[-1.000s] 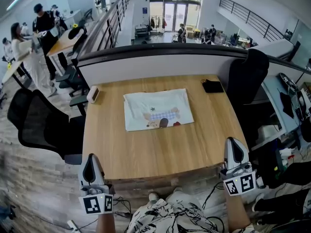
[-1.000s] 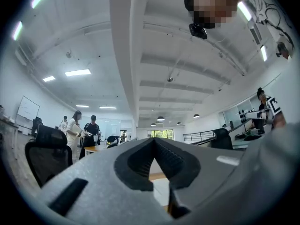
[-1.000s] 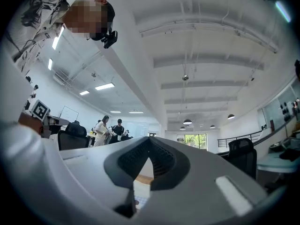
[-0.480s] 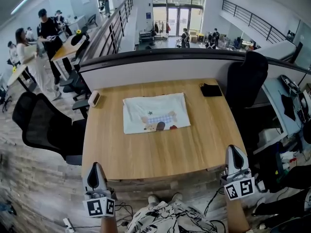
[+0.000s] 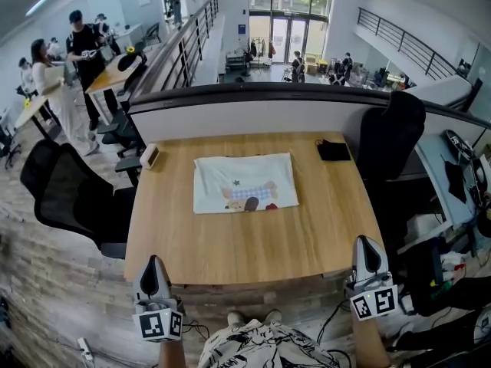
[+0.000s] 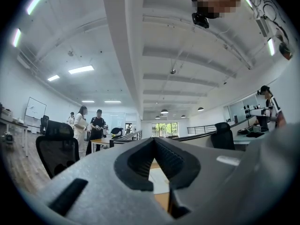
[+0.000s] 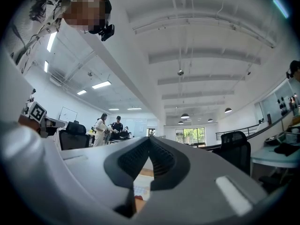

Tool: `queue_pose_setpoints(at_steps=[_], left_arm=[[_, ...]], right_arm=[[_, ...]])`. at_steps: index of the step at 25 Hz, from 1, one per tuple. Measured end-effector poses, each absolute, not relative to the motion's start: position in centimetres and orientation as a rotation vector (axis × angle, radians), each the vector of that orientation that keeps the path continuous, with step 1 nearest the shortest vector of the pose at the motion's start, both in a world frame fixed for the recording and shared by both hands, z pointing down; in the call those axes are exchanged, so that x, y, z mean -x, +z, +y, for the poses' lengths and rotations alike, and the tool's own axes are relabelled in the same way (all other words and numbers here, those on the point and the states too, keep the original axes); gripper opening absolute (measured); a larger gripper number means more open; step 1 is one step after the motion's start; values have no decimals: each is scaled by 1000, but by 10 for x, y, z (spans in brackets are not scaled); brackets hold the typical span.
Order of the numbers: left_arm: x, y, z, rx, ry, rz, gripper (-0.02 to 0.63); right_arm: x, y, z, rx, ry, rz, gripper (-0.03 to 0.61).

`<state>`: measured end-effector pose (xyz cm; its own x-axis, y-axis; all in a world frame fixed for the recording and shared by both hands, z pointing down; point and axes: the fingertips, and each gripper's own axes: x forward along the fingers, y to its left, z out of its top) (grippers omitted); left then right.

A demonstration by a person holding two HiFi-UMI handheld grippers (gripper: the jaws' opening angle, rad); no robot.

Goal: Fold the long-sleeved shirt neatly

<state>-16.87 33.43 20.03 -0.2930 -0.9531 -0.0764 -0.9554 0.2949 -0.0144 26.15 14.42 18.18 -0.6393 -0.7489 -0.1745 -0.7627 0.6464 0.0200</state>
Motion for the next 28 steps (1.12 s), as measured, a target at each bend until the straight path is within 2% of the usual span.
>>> queue_pose_setpoints(at_steps=[28], left_arm=[[161, 197, 329, 1854, 3, 2431, -2]], right_arm=[[-244, 184, 146, 1243, 170, 2749, 11]])
